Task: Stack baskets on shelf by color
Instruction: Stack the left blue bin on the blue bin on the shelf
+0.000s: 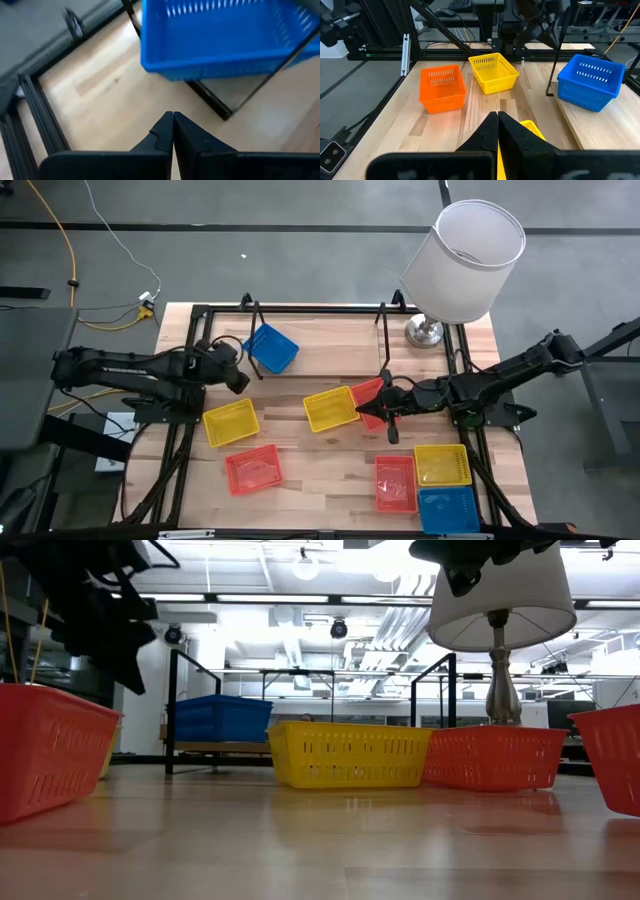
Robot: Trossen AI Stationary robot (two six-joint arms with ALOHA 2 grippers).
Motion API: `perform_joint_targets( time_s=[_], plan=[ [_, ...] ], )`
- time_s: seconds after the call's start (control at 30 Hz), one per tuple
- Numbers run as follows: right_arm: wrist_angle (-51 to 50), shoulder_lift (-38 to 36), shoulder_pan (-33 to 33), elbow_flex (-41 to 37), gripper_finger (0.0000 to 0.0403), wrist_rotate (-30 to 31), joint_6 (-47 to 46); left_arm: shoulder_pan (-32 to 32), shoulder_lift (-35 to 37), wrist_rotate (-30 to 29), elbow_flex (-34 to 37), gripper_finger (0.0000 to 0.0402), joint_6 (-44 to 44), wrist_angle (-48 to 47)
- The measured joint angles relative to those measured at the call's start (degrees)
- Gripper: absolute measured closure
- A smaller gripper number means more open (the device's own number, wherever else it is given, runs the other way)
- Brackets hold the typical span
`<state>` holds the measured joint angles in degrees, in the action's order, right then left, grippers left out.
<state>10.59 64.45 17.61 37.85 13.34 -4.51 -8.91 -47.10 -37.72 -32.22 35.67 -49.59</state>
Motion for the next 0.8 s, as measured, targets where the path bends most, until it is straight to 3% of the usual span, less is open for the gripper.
perform_joint_targets(
  time_s=[0.17, 0.43, 0.8],
  plan=[
    [0.0, 0.0, 0.0, 0.0, 0.0402, 0.0, 0.0, -0.5, 0.4, -4.6, 0.5, 0.0401, -1.7, 1.0],
    [0.0, 0.0, 0.0, 0.0, 0.0402, 0.0, 0.0, -0.9, -3.4, -20.4, 0.6, 0.0401, 6.0, -3.1],
    [-0.1, 0.0, 0.0, 0.0, 0.0402, 0.0, 0.4, -1.7, -13.4, -24.5, 0.6, 0.0401, 2.7, -2.9]
  ],
)
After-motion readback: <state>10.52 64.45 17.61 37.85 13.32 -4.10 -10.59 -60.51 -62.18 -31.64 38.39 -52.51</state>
